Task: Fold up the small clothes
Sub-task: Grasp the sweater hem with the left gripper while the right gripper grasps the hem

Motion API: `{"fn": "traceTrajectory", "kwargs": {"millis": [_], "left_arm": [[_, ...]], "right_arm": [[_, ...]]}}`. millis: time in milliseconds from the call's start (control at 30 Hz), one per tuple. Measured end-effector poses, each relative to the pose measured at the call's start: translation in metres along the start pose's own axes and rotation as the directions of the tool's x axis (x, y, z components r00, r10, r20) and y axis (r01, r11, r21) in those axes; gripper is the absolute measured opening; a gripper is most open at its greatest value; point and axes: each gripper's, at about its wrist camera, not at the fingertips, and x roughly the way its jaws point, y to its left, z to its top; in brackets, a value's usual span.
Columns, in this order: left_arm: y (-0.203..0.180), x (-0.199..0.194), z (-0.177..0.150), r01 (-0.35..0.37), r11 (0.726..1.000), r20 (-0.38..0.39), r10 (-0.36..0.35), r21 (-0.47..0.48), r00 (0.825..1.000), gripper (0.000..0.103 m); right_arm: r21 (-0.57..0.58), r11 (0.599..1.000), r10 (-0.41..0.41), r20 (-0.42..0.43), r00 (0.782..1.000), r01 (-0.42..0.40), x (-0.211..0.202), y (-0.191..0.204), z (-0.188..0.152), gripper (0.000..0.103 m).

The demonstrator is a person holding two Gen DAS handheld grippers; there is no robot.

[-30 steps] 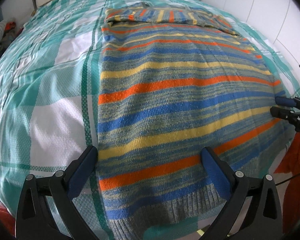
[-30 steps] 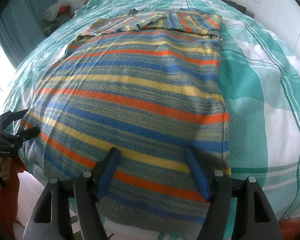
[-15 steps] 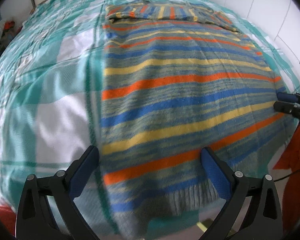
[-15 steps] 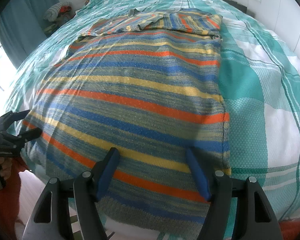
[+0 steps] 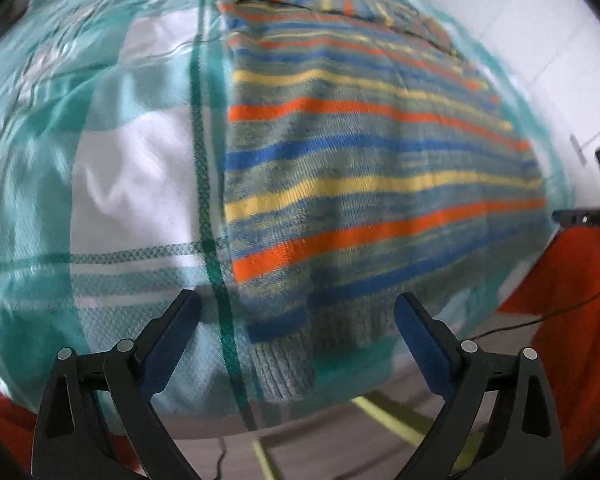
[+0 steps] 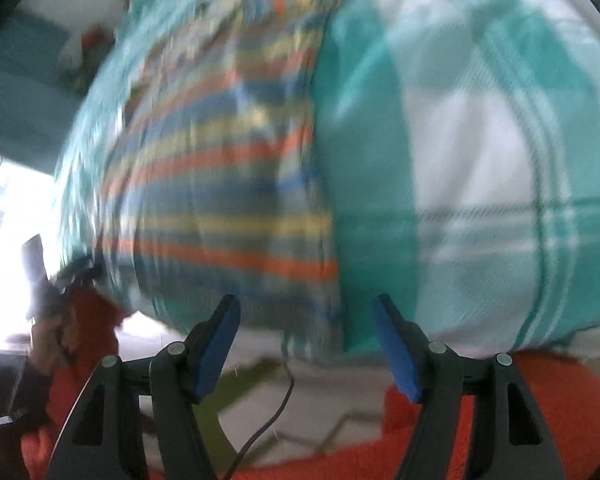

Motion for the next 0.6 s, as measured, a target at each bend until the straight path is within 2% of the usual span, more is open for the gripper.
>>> {"fn": "traceTrajectory", "kwargs": {"millis": [33, 67, 100, 133, 167, 200, 233, 267, 333, 433, 467, 533, 600], "left_arm": [[-0.001, -0.001, 0.0, 0.002, 1.0, 0.003, -0.002, 0.003, 1.0, 0.095], [-0.001, -0.002, 0.0, 0.01, 1.0, 0.011, -0.01, 0.0, 1.0, 0.088], [-0.001, -0.005, 0.001, 0.015, 1.0, 0.019, -0.015, -0.005, 1.0, 0.074], [0.001, -0.007, 0.001, 0.018, 1.0, 0.022, -0.018, -0.012, 1.0, 0.066], [0.004, -0.009, 0.0, 0.032, 0.999, 0.023, -0.032, -0.025, 0.999, 0.048], [0.006, -0.01, 0.002, 0.054, 0.998, 0.02, -0.053, -0.042, 0.998, 0.024], [0.011, -0.011, 0.001, 0.071, 0.995, 0.016, -0.07, -0.065, 0.997, 0.013], [0.015, -0.012, 0.0, 0.088, 0.992, 0.015, -0.087, -0.089, 0.996, 0.006], [0.023, -0.018, -0.002, 0.125, 0.984, 0.029, -0.122, -0.125, 0.992, 0.005], [0.027, -0.03, -0.001, 0.171, 0.974, 0.066, -0.162, -0.151, 0.985, 0.004], [0.029, -0.037, 0.002, 0.214, 0.962, 0.097, -0.2, -0.17, 0.975, 0.004], [0.029, -0.047, 0.009, 0.262, 0.948, 0.145, -0.238, -0.182, 0.96, 0.004], [0.031, -0.057, 0.024, 0.295, 0.938, 0.193, -0.259, -0.184, 0.946, 0.004]], "right_arm": [[-0.015, 1.0, -0.021, -0.023, 1.0, 0.021, 0.009, 0.004, 0.002, 0.069], [-0.026, 0.999, -0.035, -0.036, 0.999, 0.035, 0.016, 0.007, 0.003, 0.069], [-0.031, 0.999, -0.04, -0.047, 0.998, 0.039, 0.024, 0.009, 0.005, 0.069], [-0.031, 0.999, -0.031, -0.063, 0.998, 0.029, 0.033, 0.012, 0.007, 0.067], [-0.035, 0.999, -0.016, -0.08, 0.997, 0.013, 0.04, 0.014, 0.007, 0.057], [-0.041, 0.999, -0.003, -0.098, 0.995, -0.001, 0.046, 0.017, 0.008, 0.037], [-0.051, 0.999, -0.002, -0.109, 0.994, -0.004, 0.049, 0.021, 0.007, 0.019], [-0.057, 0.998, -0.001, -0.113, 0.994, -0.005, 0.05, 0.025, 0.006, 0.006], [-0.061, 0.998, 0.007, -0.09, 0.996, -0.013, 0.043, 0.031, 0.004, 0.006], [-0.046, 0.996, 0.071, -0.019, 0.997, -0.072, 0.019, 0.037, -0.001, 0.006], [-0.034, 0.994, 0.102, 0.02, 0.995, -0.101, 0.01, 0.039, -0.002, 0.006], [-0.01, 0.989, 0.146, 0.094, 0.985, -0.146, -0.003, 0.039, -0.001, 0.006], [0.015, 0.979, 0.199, 0.186, 0.962, -0.205, -0.015, 0.038, 0.007, 0.006]]}}
